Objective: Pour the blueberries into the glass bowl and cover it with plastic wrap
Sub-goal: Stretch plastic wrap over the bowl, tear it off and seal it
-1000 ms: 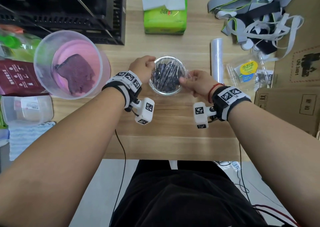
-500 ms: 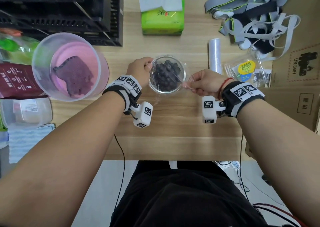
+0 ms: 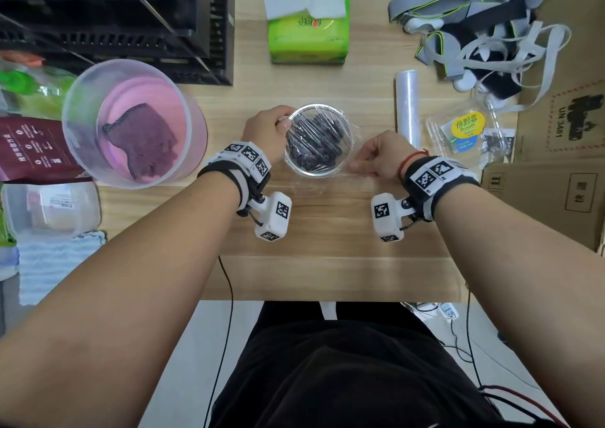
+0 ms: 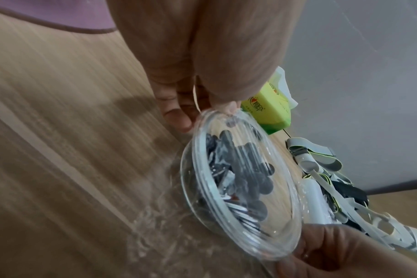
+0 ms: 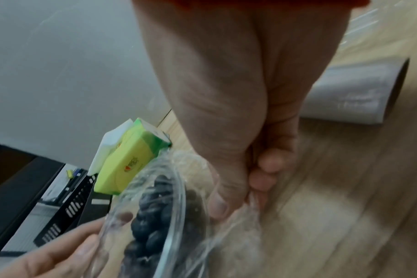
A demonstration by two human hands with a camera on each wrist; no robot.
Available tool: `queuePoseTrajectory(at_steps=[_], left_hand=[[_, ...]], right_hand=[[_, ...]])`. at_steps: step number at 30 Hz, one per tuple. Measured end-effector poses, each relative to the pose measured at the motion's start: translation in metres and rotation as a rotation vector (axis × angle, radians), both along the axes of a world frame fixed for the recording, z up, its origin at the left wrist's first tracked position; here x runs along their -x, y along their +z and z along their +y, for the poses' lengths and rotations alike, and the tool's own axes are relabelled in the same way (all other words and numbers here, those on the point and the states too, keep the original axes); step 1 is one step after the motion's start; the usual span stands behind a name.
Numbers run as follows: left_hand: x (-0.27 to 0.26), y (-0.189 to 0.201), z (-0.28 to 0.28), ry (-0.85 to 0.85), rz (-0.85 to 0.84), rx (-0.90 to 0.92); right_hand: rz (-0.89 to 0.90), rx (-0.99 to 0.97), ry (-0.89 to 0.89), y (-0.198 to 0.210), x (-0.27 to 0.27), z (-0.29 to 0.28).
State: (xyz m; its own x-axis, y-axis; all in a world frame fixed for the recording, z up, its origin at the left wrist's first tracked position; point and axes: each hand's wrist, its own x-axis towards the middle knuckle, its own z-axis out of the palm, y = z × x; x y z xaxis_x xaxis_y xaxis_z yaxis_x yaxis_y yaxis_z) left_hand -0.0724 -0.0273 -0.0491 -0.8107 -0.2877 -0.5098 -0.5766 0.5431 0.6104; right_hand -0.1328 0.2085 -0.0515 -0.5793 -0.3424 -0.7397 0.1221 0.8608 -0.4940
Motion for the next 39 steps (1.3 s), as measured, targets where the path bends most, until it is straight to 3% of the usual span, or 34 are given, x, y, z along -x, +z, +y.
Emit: queuePoseTrajectory(at_steps=[6, 10, 12, 17, 21, 26, 32, 39], left_hand=[[-0.016, 0.001, -0.001, -0.129, -0.108, -0.006], [-0.032, 0.002, 0.003, -0.136, -0.270, -0.119], [-0.037, -0.002, 0.006, -0.132, -0.282, -0.134], [-0.033, -0.008, 0.016, 0.050, -0.300, -0.130], [-0.037, -0.015, 0.025, 0.124, -0.292, -0.254], [-0.041, -0.015, 0.042, 0.434, -0.338, -0.584], [-0.044, -0.010, 0.041, 0.428, -0.413, -0.649], [-0.051, -0.003, 0.040, 0.464, -0.398, -0.766]], right_hand=[[0.160, -0.080, -0.049, -0.005, -0.006, -0.017], [0.020, 0.010, -0.287, -0.009, -0.010, -0.018], [-0.075, 0.075, -0.313, -0.010, -0.011, -0.017], [-0.306, 0.172, -0.241, 0.000, -0.017, -0.019], [-0.253, 0.102, -0.116, -0.005, -0.027, -0.028], [-0.330, 0.158, -0.280, -0.017, -0.040, -0.033], [-0.472, 0.295, -0.449, -0.003, -0.044, -0.032], [-0.345, 0.187, -0.294, -0.008, -0.039, -0.033]])
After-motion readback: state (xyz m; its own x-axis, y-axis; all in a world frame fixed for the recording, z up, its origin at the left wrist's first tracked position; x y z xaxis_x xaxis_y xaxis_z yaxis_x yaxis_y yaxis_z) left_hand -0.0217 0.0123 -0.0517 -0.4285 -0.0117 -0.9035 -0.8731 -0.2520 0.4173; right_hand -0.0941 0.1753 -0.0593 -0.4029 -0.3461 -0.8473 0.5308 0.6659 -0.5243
